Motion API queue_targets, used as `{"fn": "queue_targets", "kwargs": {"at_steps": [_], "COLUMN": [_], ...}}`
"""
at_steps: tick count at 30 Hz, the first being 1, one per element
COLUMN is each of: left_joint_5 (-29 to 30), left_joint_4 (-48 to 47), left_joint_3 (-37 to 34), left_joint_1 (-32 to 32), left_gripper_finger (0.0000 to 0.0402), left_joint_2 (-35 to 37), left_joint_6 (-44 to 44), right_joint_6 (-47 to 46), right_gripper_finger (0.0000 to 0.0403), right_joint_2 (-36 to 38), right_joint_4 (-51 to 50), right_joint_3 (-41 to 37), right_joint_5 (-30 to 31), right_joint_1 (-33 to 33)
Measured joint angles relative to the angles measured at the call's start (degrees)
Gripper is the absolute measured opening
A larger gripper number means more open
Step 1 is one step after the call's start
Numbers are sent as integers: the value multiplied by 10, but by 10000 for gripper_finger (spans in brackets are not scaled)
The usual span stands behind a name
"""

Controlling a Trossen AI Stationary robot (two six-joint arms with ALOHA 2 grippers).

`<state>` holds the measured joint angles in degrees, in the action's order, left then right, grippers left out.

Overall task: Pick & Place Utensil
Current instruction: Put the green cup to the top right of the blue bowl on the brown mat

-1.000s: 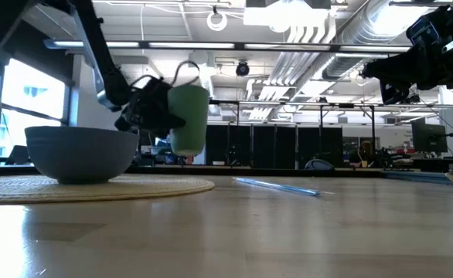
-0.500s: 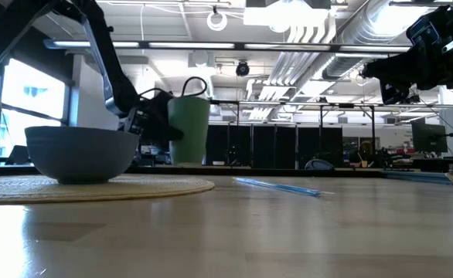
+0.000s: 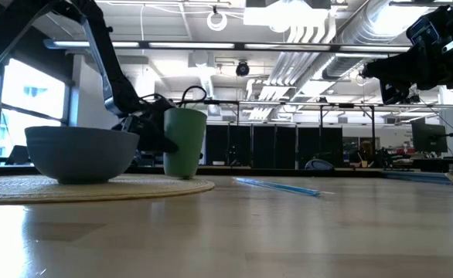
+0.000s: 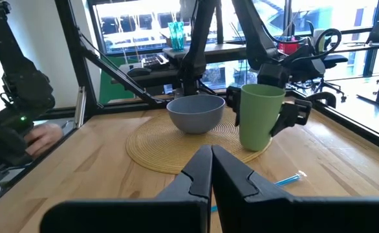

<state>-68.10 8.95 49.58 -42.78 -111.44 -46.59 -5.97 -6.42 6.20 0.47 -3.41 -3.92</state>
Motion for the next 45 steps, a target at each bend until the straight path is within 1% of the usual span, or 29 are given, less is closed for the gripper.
{"fn": "queue_targets", "kwargs": {"at_steps": [3, 7, 12, 18, 26, 35, 45], "left_joint_5": [-1, -1, 20, 27, 39, 44, 56], "left_joint_4": [-1, -14, -48, -53, -96, -116, -122], "left_joint_3": [0, 0, 0, 0, 0, 0, 0], "left_joint_1": [0, 0, 0, 0, 0, 0, 0], "left_gripper_finger": [343, 364, 383, 385, 386, 386, 386], "left_joint_2": [1, 15, 28, 29, 48, 56, 56], "left_joint_6": [-1, -1, -31, -33, -44, -40, -42], "right_joint_6": [0, 0, 0, 0, 0, 0, 0], "right_gripper_finger": [0, 0, 0, 0, 0, 0, 0], "right_joint_2": [0, 0, 0, 0, 0, 0, 0], "right_joint_4": [0, 0, 0, 0, 0, 0, 0], "right_joint_3": [0, 0, 0, 0, 0, 0, 0], "right_joint_5": [0, 0, 0, 0, 0, 0, 0], "right_joint_1": [0, 0, 0, 0, 0, 0, 0]}}
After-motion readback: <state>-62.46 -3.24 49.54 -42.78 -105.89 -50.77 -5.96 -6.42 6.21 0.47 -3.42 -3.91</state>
